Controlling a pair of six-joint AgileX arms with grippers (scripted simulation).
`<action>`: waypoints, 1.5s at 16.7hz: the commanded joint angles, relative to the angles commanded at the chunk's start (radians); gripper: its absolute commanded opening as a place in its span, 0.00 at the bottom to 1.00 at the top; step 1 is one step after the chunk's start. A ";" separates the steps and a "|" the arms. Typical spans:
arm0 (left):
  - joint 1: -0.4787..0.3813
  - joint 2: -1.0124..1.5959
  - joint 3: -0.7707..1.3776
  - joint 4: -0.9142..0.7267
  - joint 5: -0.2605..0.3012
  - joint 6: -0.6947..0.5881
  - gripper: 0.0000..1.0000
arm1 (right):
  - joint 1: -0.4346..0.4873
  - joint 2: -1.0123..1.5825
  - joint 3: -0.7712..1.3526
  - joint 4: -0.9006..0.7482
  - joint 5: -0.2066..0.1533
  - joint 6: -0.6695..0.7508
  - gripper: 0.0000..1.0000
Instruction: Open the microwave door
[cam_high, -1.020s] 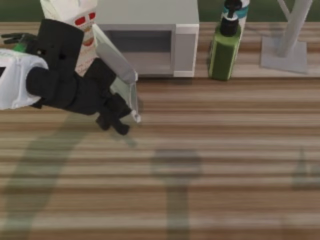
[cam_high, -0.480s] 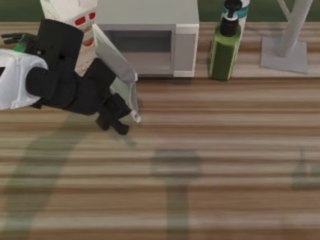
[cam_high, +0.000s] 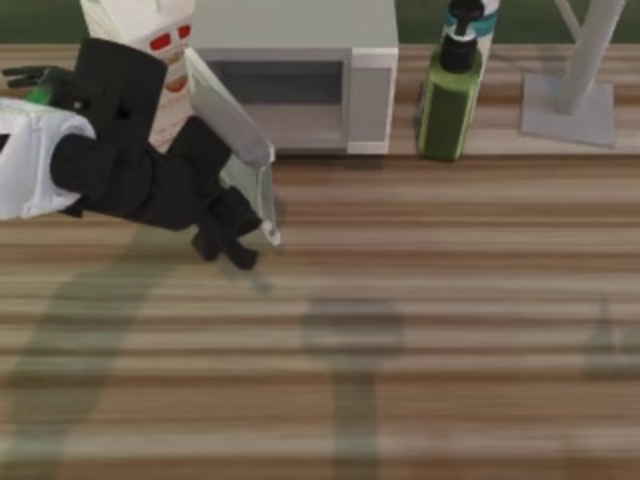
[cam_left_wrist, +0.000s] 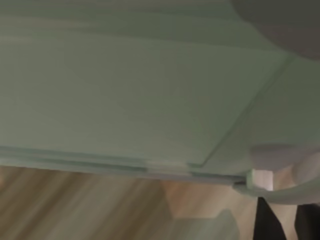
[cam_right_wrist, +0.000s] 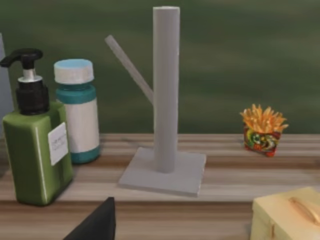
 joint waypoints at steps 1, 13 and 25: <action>0.000 0.000 0.000 0.000 0.000 0.000 0.00 | 0.000 0.000 0.000 0.000 0.000 0.000 1.00; 0.026 -0.001 0.003 -0.029 0.039 0.062 0.00 | 0.000 0.000 0.000 0.000 0.000 0.000 1.00; 0.026 -0.001 0.003 -0.029 0.039 0.062 0.00 | 0.000 0.000 0.000 0.000 0.000 0.000 1.00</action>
